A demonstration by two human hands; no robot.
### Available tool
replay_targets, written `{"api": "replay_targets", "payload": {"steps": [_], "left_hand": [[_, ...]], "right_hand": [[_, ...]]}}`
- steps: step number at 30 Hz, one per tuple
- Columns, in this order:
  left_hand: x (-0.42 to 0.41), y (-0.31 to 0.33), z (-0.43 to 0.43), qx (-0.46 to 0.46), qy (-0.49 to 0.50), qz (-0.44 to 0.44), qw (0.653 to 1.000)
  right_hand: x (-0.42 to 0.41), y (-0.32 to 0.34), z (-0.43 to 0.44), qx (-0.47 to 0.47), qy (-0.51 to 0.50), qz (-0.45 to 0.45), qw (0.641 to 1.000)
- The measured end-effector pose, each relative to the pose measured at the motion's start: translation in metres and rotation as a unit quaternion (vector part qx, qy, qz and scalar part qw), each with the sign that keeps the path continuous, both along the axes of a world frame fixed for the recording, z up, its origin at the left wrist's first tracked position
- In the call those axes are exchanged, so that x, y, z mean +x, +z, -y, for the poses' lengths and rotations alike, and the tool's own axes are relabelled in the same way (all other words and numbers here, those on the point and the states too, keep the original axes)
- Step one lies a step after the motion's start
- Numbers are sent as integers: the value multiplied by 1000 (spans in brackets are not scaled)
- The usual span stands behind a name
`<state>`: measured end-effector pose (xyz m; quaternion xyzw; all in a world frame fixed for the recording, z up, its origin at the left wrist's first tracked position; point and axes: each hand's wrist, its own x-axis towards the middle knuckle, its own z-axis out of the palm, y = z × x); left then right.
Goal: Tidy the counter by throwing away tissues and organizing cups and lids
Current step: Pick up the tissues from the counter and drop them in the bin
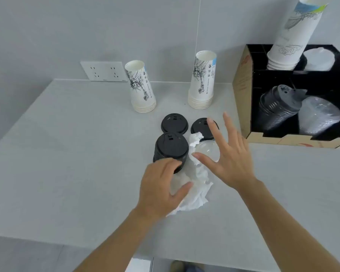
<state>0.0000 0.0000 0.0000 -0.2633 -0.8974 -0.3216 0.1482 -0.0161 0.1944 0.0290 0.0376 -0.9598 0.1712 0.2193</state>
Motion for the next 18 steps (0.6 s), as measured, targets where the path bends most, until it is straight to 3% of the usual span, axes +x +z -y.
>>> {"api": "replay_targets", "payload": {"steps": [6, 10, 18], "left_hand": [[11, -29, -8, -62, -22, 57, 996], [16, -44, -9, -108, -56, 39, 992], [13, -49, -7, -69, -60, 52, 994]], "right_hand": [[2, -18, 1, 9, -16, 7, 1000], [4, -24, 4, 14, -11, 13, 1000], [-19, -34, 5, 62, 22, 126, 990]]}}
